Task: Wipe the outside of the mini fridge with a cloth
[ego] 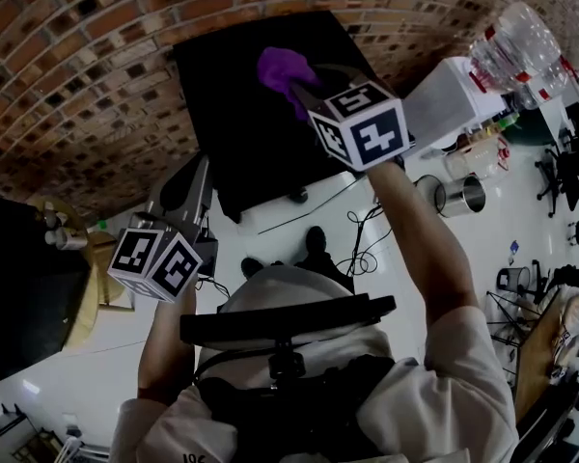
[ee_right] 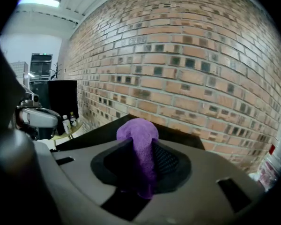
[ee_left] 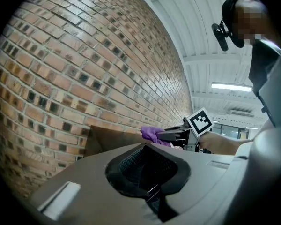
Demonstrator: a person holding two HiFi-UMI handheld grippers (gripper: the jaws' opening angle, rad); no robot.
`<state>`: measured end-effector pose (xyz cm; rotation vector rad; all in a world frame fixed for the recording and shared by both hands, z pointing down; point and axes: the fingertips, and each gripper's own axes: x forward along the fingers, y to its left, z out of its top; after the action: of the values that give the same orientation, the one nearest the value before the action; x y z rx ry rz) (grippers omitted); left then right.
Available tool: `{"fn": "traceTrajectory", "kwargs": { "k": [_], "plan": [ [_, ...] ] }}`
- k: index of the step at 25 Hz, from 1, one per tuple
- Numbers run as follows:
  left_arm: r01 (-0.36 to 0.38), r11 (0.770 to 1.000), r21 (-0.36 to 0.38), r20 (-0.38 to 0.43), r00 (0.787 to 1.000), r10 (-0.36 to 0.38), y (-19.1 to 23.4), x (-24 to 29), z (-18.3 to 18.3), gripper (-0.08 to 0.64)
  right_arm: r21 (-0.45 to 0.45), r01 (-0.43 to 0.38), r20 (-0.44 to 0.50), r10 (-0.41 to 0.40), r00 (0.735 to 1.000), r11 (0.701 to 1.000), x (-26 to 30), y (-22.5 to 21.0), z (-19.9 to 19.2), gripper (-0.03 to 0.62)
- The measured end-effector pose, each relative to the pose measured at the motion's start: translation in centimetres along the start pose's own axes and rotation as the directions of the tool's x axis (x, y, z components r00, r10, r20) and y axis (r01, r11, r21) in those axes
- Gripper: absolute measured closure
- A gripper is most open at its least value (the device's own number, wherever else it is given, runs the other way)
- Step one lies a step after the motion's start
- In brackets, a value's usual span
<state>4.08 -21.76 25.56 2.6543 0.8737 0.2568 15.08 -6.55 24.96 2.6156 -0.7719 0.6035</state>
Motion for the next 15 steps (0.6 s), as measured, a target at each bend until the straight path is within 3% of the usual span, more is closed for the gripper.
{"fn": "traceTrajectory", "kwargs": {
  "k": [7, 15],
  "plan": [
    [-0.057, 0.998, -0.009, 0.019, 0.998, 0.057, 1.6, -2.3, 0.3, 0.552, -0.031, -0.146, 0.032, 0.147, 0.989, 0.989, 0.5, 7.9, 1.4, 0.469],
    [-0.119, 0.992, -0.028, 0.038, 0.992, 0.12, 4.1, -4.2, 0.6, 0.552, 0.013, -0.316, 0.05, 0.315, 0.948, 0.949, 0.5, 15.3, 2.3, 0.469]
  ]
}}
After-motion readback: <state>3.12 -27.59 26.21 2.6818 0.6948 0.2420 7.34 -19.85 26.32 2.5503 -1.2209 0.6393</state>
